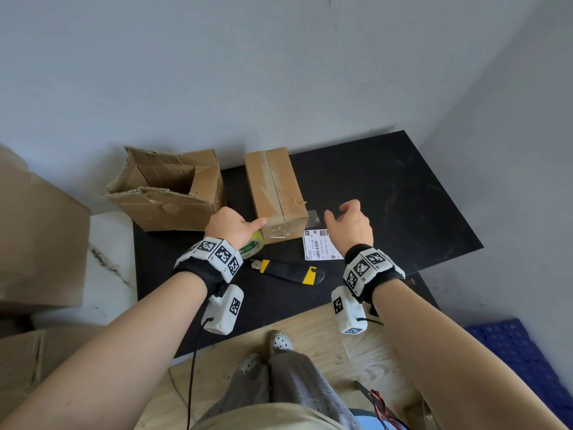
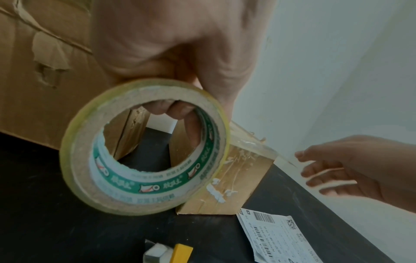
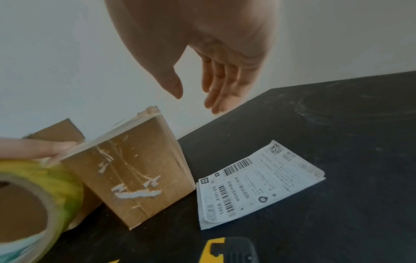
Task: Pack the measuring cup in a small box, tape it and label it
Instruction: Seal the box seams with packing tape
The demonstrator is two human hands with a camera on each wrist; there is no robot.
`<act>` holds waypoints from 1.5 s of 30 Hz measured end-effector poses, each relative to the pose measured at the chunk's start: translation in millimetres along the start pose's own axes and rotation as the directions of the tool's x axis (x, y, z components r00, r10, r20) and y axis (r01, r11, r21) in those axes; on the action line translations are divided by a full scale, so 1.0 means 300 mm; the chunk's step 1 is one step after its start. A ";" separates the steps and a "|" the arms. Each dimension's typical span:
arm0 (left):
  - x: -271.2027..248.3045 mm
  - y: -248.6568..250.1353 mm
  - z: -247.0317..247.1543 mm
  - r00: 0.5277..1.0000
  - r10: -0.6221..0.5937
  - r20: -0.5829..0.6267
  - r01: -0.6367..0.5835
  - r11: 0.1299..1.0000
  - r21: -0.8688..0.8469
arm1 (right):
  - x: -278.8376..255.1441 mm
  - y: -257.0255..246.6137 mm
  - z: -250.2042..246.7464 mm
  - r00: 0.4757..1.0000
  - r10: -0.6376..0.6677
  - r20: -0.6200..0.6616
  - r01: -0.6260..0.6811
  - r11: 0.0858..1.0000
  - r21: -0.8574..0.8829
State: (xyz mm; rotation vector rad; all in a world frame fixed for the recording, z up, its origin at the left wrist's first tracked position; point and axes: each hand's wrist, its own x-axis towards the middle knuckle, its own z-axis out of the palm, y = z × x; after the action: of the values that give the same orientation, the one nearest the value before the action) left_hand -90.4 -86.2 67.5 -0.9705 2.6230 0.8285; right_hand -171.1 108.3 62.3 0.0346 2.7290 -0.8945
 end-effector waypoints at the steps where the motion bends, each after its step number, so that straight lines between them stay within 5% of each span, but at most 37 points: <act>1: -0.001 0.002 -0.002 1.000 0.000 0.004 0.000 1.000 0.004 | -0.006 0.000 0.004 0.996 -0.084 -0.036 0.085 0.996 0.019; 3: -0.003 0.006 -0.006 1.000 -0.006 0.007 0.006 1.000 -0.001 | -0.033 -0.026 0.021 0.939 -0.328 -0.099 0.333 0.943 0.031; 6: -0.010 0.005 -0.015 1.000 -0.011 0.016 0.012 1.000 -0.013 | -0.091 -0.075 0.095 0.735 -0.678 0.021 0.678 0.735 -0.020; 9: -0.013 -0.001 -0.021 0.999 -0.033 0.026 0.034 0.999 -0.034 | -0.122 -0.072 0.169 0.601 -0.755 0.261 0.790 0.611 -0.051; 14: -0.024 -0.049 -0.042 0.999 0.013 0.052 -0.004 0.987 -0.159 | -0.106 -0.041 0.182 0.544 -0.781 0.308 0.836 0.535 -0.120; 20: -0.020 -0.084 -0.071 0.985 0.170 0.019 -0.166 0.980 -0.113 | -0.092 -0.029 0.199 0.532 -0.787 0.312 0.845 0.515 -0.144; 25: -0.002 -0.123 -0.059 0.988 0.134 0.076 -0.135 0.991 0.007 | -0.082 -0.027 0.188 0.544 -0.769 0.335 0.836 0.534 -0.129; 34: -0.009 -0.123 -0.091 0.955 0.270 0.120 -0.263 0.962 -0.075 | -0.094 -0.083 0.145 0.631 -0.723 0.283 0.759 0.650 -0.033; 39: -0.015 -0.113 -0.089 0.949 0.289 0.125 -0.284 0.957 -0.060 | -0.134 -0.081 0.140 0.527 -0.840 0.128 0.849 0.518 -0.100; 42: -0.010 -0.118 -0.092 0.946 0.299 0.121 -0.293 0.954 -0.067 | -0.161 -0.036 0.163 0.611 -0.760 0.222 0.792 0.593 -0.147; 45: -0.001 -0.125 -0.093 0.942 0.318 0.107 -0.311 0.948 -0.073 | -0.173 0.013 0.200 0.739 -0.479 0.474 0.656 0.673 -0.342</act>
State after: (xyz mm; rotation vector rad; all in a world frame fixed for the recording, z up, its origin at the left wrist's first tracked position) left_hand -66.1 -125.4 74.3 -0.4982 2.7016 0.9991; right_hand -106.0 79.6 27.2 -1.0530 2.5377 -0.2359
